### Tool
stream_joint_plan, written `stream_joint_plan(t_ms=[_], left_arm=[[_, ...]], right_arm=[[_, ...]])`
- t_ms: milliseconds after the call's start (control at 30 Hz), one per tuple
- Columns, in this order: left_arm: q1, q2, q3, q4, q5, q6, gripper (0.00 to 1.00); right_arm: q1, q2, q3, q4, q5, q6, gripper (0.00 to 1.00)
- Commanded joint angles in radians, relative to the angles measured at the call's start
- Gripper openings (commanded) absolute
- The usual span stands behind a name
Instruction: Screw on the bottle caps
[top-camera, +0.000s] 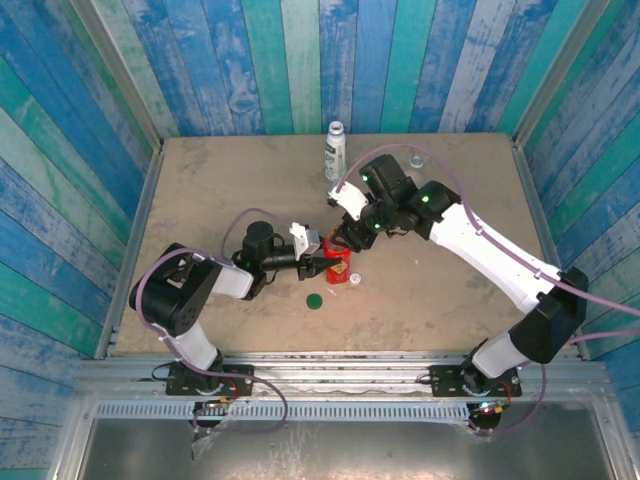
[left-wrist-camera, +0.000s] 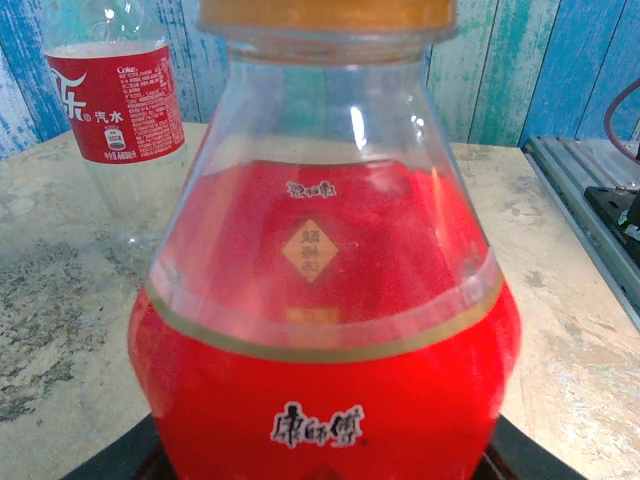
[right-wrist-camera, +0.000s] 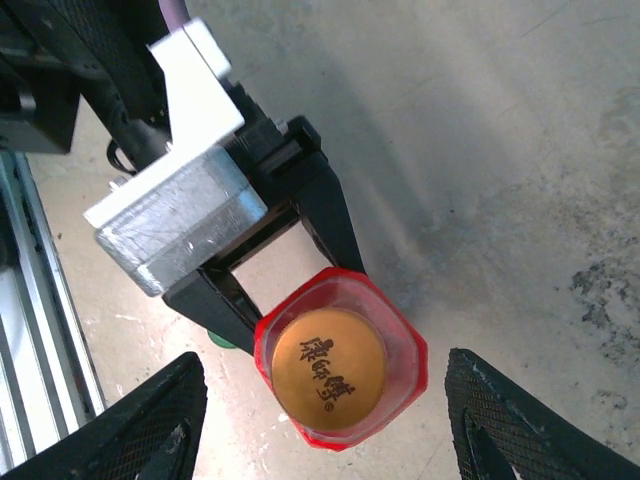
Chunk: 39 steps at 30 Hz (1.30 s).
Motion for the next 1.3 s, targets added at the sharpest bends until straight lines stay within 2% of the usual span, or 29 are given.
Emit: stream_joint_plan(t_ms=[0, 133, 233, 367, 800, 1067, 1267], left_arm=[[-0.009, 0.007, -0.002, -0.083, 0.027, -0.003, 0.49], [-0.009, 0.005, -0.004, -0.084, 0.026, -0.001, 0.49], [-0.008, 0.003, -0.003, -0.084, 0.026, -0.001, 0.49], [-0.009, 0.003, -0.004, -0.084, 0.026, 0.0, 0.49], [-0.008, 0.007, -0.003, -0.086, 0.027, -0.001, 0.49], [-0.008, 0.009, -0.003, -0.086, 0.027, -0.001, 0.49], [-0.009, 0.011, -0.001, -0.086, 0.027, -0.002, 0.49]], right_arm=[[-0.013, -0.036, -0.007, 0.037, -0.019, 0.06, 0.64], [-0.04, -0.03, -0.007, 0.05, -0.032, 0.114, 0.55], [-0.05, -0.019, -0.01, 0.049, -0.029, 0.121, 0.46], [-0.054, -0.001, -0.01, 0.041, -0.03, 0.121, 0.39], [-0.057, 0.047, -0.002, 0.001, -0.026, 0.114, 0.32], [-0.058, 0.041, -0.03, -0.029, -0.056, 0.112, 0.3], [-0.058, 0.041, -0.042, -0.037, -0.105, 0.203, 0.23]])
